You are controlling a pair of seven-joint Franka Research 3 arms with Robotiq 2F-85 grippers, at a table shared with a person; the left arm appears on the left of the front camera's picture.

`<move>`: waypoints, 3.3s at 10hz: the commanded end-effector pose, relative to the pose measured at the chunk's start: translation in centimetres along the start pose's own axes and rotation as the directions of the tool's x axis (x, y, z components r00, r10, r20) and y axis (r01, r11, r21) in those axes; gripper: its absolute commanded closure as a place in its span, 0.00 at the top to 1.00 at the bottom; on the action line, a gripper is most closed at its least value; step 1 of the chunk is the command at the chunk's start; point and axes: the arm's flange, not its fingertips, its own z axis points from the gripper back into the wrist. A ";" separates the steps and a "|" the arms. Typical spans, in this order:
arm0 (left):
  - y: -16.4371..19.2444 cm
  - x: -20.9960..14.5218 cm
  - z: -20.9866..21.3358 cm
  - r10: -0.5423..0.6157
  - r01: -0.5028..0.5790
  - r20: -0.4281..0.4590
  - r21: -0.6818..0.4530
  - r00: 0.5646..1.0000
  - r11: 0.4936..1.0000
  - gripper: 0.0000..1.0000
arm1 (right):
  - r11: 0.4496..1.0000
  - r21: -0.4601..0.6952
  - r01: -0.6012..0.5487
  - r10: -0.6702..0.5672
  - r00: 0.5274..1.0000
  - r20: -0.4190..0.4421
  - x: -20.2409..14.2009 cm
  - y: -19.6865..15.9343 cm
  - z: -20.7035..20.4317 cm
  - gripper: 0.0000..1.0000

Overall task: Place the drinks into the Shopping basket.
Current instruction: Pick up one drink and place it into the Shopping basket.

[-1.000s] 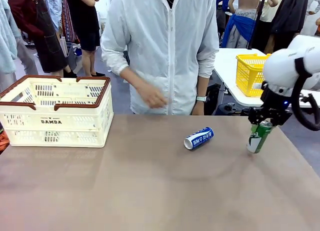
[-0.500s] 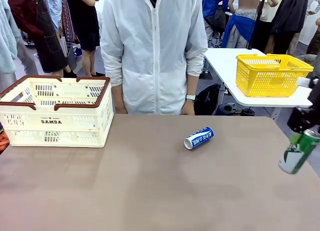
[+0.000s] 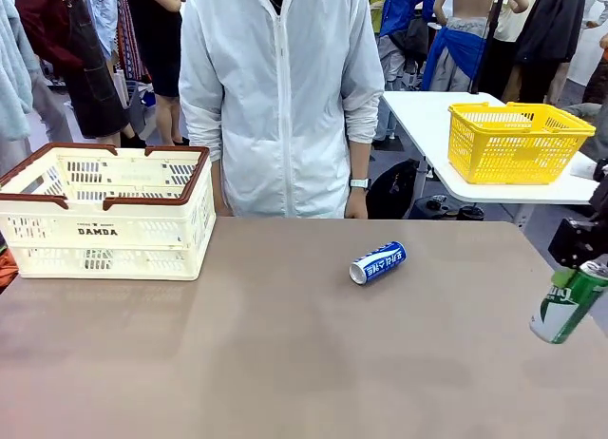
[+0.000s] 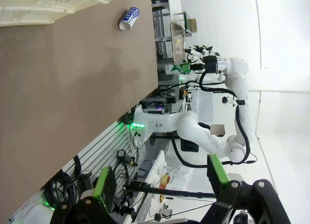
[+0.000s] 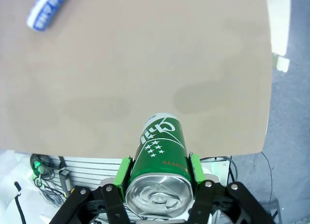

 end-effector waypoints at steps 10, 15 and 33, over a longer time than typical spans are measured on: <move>-0.1 -0.1 0.0 0.002 -0.002 0.010 0.000 1.000 1.000 1.00 | 0.935 -0.077 -0.345 0.352 0.929 0.115 -1.5 44.6 -7.9 0.00; -0.1 -0.1 0.0 0.002 -0.002 0.010 0.000 1.000 1.000 1.00 | 0.934 -0.092 -0.346 0.344 0.938 -0.037 0.7 48.9 -16.0 0.00; -0.1 -0.1 0.0 0.002 -0.002 0.010 0.000 1.000 1.000 1.00 | 0.638 0.769 0.045 0.180 0.962 -0.206 1.9 1.8 2.5 1.00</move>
